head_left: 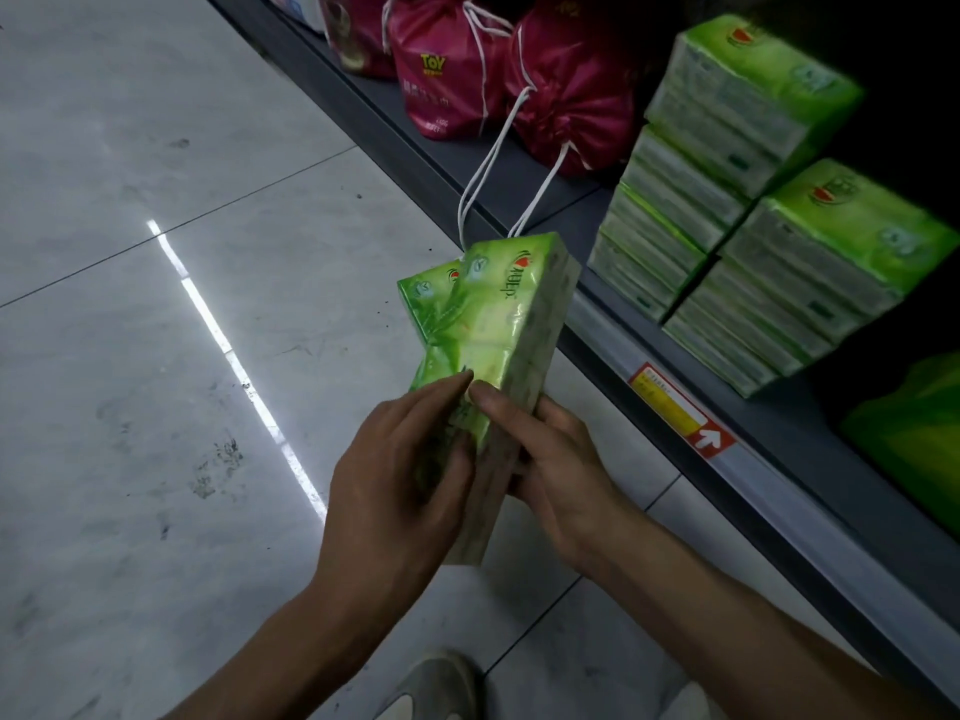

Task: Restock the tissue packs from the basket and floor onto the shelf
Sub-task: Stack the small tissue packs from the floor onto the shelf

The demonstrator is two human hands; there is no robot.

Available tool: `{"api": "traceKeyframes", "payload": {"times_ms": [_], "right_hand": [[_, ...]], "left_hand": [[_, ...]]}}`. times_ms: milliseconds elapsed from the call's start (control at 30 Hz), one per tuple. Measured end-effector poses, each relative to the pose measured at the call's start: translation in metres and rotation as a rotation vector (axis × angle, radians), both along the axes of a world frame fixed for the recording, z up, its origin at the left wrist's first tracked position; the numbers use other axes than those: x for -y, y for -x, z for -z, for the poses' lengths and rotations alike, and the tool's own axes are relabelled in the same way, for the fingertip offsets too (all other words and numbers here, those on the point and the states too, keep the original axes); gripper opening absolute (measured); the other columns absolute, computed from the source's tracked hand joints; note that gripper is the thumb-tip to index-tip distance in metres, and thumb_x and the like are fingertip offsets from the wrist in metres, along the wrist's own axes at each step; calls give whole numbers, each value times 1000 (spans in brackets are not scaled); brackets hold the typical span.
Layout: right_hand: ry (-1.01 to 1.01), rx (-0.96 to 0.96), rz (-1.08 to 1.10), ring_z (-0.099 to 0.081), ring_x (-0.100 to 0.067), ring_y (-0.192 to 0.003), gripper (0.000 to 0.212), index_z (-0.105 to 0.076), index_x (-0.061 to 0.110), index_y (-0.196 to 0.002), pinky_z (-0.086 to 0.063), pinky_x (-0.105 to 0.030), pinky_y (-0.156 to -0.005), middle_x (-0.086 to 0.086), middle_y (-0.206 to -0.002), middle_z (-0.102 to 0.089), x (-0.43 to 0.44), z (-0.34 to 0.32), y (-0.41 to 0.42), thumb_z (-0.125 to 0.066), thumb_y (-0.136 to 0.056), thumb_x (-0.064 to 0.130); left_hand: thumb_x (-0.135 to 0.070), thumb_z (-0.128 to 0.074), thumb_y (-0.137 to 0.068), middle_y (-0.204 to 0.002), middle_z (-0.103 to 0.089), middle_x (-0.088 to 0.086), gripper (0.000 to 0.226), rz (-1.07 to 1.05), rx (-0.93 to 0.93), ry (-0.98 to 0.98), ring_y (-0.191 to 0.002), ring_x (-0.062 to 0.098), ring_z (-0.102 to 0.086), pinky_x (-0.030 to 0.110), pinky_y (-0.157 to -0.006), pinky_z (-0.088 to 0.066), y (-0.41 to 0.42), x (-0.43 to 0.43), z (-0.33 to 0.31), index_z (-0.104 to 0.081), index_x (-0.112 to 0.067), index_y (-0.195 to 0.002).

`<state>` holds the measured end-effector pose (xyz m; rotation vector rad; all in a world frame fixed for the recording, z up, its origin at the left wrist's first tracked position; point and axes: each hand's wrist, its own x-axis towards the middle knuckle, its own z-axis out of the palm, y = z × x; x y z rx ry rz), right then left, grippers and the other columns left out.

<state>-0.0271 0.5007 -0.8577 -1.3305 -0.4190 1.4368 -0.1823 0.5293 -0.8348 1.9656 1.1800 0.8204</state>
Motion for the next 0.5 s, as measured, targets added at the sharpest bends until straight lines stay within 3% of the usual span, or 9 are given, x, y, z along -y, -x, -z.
{"api": "traceKeyframes", "payload": {"times_ms": [100,200,300,433,500], "right_hand": [[-1,-19,30,-72,-28,-113,49,-72,23,-125,-58,-49,-98,-5,-118,-77,6,4,-8,-77,-80,42],[-13,-63,73,-73,-29,-110,53,-68,22,-130,-58,-46,-93,-9,-120,-76,9,8,-12,-76,-79,34],[-14,-195,83,-71,-30,-106,51,-64,16,-134,-57,-43,-88,-16,-124,-73,9,11,-16,-69,-84,27],[-23,-380,168,-61,-46,-126,52,-67,7,-130,-44,-60,-113,-22,-130,-69,8,14,-19,-52,-83,21],[-55,-443,194,-68,-42,-113,51,-68,4,-125,-49,-59,-107,-21,-123,-72,5,12,-20,-41,-85,19]], "left_hand": [[-44,-49,-94,-124,-66,-23,56,54,-17,14,-111,1,-63,23,-89,-55,-2,3,-3,-51,-44,-150],[-48,-52,-93,-129,-64,-20,59,64,-93,-53,-116,2,-60,34,-93,-55,-5,1,-1,-44,-44,-152],[-62,-59,-85,-142,-55,-5,79,22,-274,-137,-125,17,-52,44,-99,-52,-6,-1,5,-40,-32,-156],[-83,-59,-72,-151,-43,-3,110,1,-403,-60,-131,21,-49,42,-102,-52,-7,2,7,-26,-31,-162],[-84,-58,-73,-152,-42,-3,109,49,-416,-87,-126,22,-54,44,-94,-57,-7,7,7,-25,-31,-163]]}}
